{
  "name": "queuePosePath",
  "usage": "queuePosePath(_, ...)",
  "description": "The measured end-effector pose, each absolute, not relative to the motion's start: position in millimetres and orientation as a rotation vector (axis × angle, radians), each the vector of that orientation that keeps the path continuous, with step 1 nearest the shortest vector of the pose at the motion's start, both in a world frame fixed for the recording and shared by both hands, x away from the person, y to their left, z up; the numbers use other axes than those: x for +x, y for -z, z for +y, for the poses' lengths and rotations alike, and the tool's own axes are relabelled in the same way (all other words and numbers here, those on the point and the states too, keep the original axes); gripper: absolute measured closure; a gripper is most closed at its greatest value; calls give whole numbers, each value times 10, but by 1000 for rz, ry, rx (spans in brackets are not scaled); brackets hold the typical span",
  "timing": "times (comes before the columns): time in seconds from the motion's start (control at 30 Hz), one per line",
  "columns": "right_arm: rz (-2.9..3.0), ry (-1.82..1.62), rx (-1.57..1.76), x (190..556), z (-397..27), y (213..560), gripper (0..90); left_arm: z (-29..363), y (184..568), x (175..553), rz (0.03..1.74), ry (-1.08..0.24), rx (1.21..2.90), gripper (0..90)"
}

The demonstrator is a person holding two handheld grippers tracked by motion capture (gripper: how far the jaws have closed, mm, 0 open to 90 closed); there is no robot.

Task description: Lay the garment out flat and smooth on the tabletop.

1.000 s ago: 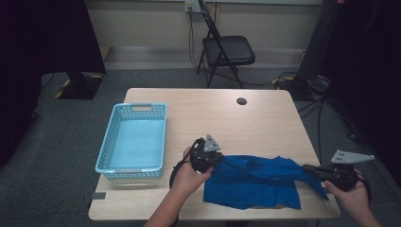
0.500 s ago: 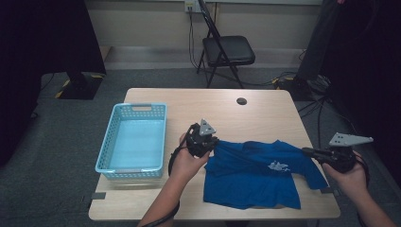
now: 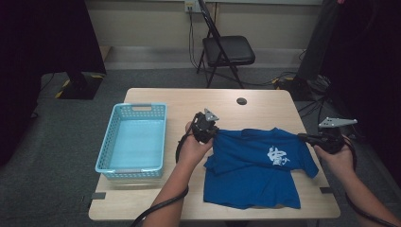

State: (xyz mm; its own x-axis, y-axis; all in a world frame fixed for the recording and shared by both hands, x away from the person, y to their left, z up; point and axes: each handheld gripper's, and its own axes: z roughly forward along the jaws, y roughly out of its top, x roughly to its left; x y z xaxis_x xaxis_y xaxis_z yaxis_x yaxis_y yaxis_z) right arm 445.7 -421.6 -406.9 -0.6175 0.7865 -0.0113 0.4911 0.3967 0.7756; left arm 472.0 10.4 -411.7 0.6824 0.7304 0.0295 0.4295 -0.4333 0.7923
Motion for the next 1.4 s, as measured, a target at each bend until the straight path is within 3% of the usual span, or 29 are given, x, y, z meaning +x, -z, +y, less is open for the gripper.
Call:
queuePosePath(0.3,2188,-1048,1186,4698,-4235,4079,888,61,4258,4956,980,-497,2058,866)
queuePosePath(0.77,2160,-963,1271,4964,-4063,4369,884,26,4459,5141,1076,-493,2015,858)
queuePosePath(0.87,2131,-944,1296,5003,-4052,4382,784,18,4472,5135,1101,-493,2006,736)
queuePosePath(1.0,2144,-949,1284,4951,-4019,4373,768,21,4473,5079,1093,-499,2037,667)
queuePosePath(1.4,2370,-974,1178,4506,-3753,4693,722,-141,4697,4723,946,-430,2149,632)
